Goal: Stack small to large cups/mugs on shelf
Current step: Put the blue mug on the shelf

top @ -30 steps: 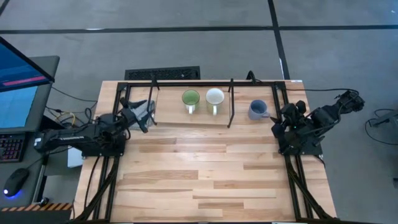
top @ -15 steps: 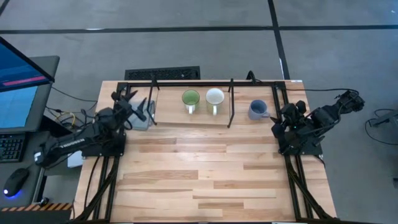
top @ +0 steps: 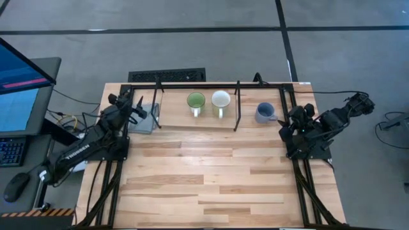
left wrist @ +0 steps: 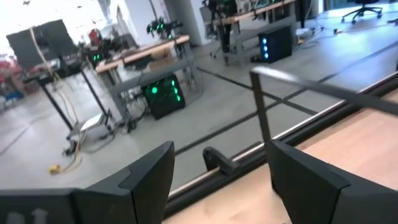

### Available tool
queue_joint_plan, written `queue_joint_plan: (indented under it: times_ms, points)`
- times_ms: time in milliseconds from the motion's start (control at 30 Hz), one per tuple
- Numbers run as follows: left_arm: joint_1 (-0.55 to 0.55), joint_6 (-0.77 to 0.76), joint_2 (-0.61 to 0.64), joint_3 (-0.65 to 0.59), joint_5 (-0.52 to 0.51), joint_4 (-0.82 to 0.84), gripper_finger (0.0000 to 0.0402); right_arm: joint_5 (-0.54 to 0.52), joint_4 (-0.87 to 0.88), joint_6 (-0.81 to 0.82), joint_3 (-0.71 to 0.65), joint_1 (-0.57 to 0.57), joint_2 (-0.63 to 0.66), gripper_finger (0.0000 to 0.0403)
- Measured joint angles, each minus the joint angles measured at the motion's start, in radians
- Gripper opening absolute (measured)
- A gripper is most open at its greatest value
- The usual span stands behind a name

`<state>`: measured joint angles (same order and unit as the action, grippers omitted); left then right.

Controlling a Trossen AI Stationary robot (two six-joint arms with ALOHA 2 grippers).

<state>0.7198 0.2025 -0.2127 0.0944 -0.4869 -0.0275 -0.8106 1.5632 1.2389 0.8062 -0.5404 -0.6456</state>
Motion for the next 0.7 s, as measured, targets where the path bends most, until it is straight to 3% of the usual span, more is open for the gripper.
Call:
queue_joint_plan:
  times_ms: [300, 533, 700]
  points:
    - [0.128, -0.059, 0.0, 0.0, 0.078, 0.04, 0.0248, 0.094, 0.009, 0.092, -0.052, 0.001, 0.007, 0.024]
    - [0.156, -0.06, 0.0, 0.0, 0.162, 0.04, 0.0248, 0.102, 0.008, 0.163, -0.099, 0.005, 0.006, 0.024]
    - [0.156, -0.06, 0.0, 0.0, 0.178, 0.053, 0.0248, 0.099, 0.007, 0.152, -0.103, 0.075, 0.006, 0.024]
